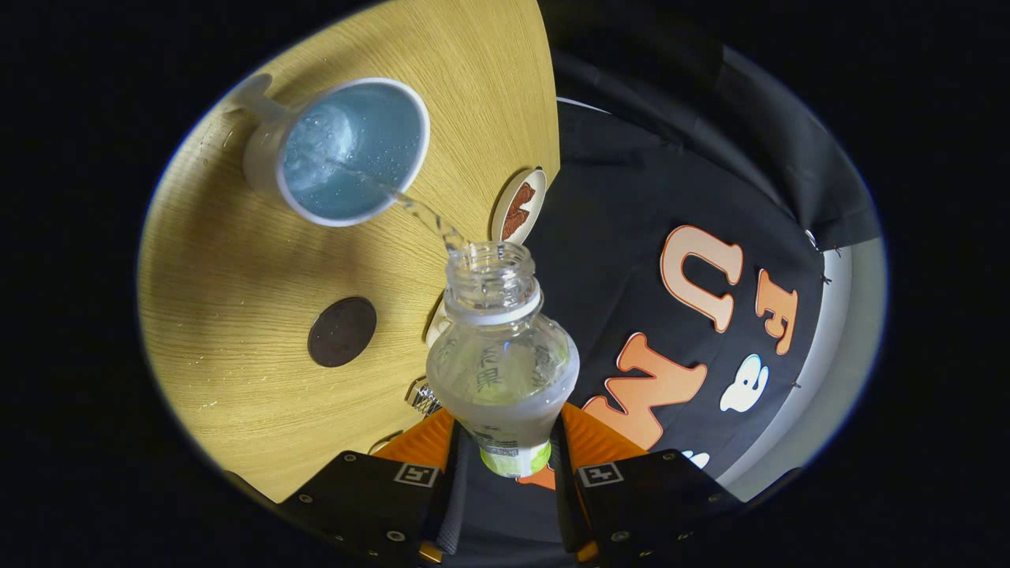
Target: Take the bottle from table, then pour the juice into the cup, finally place the bottle on the coaster
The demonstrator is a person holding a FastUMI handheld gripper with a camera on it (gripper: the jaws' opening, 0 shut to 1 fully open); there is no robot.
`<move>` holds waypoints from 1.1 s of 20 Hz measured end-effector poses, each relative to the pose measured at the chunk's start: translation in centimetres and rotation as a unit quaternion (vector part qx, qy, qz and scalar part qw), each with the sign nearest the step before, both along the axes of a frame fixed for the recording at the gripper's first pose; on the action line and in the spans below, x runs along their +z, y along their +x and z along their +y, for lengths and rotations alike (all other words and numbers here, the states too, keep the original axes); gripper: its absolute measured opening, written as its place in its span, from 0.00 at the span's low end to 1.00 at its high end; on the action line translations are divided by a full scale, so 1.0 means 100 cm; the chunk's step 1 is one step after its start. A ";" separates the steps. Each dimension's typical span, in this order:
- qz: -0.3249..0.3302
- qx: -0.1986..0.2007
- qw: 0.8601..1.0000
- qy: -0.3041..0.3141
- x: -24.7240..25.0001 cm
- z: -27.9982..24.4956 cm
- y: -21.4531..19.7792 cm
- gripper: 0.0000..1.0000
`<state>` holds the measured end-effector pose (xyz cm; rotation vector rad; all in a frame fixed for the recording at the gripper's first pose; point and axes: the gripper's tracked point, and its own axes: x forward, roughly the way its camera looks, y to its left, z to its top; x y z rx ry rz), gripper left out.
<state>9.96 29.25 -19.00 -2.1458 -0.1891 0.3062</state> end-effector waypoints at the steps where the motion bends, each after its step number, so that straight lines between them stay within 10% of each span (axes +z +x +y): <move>1: -0.001 0.002 1.000 -0.005 0.000 0.001 0.000 0.49; 22: -0.021 0.031 0.998 -0.056 0.010 0.017 0.001 0.49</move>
